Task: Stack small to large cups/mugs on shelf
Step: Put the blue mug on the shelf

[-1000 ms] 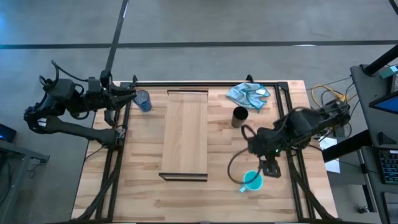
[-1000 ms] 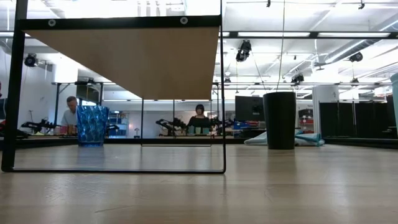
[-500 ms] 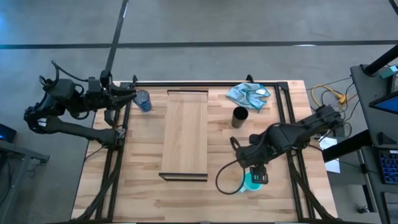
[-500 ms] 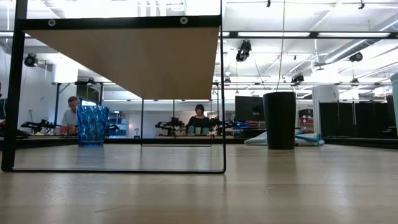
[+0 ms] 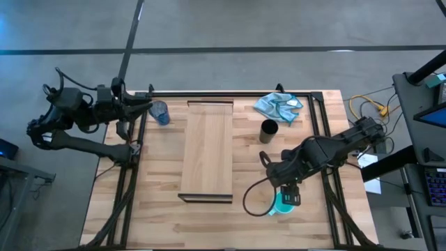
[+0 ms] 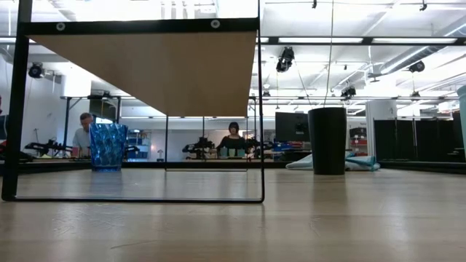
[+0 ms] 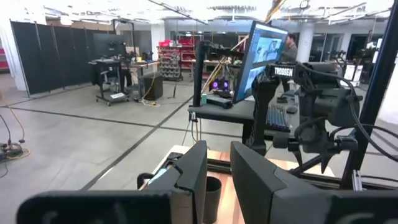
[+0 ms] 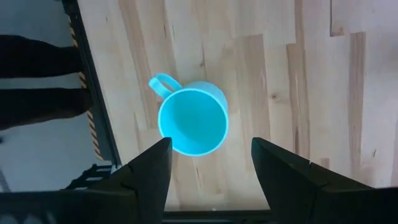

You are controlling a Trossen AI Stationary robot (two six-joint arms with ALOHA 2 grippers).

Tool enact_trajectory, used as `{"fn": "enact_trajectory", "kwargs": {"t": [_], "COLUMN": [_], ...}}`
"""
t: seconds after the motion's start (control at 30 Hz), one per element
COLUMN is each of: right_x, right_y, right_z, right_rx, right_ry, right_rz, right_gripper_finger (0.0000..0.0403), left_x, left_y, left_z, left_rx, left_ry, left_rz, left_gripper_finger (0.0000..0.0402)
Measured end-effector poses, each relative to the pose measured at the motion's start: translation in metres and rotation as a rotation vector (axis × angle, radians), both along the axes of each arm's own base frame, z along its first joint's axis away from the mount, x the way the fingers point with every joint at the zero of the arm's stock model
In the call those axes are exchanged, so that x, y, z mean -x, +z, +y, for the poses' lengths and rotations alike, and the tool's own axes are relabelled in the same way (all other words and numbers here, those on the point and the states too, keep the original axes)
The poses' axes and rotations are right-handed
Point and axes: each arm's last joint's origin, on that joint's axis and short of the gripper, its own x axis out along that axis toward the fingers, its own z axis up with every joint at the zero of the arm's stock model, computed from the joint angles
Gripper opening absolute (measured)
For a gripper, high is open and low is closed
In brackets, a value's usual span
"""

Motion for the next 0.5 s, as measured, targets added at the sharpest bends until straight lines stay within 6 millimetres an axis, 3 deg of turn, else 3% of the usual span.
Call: {"fn": "enact_trajectory", "kwargs": {"t": [0.3, 0.5], "right_x": [0.000, -0.001], "right_y": [0.000, -0.015], "right_z": [0.000, -0.001], "right_rx": [0.002, 0.064], "right_ry": [-0.048, -0.067], "right_rz": [0.005, 0.041], "right_gripper_finger": [0.0214, 0.0214], "left_x": [-0.016, -0.025], "left_y": [-0.002, -0.005], "left_z": [-0.001, -0.001], "left_rx": [-0.001, 0.001], "left_ry": [-0.005, -0.014], "left_rz": [0.029, 0.057], "left_gripper_finger": [0.0059, 0.0059]}}
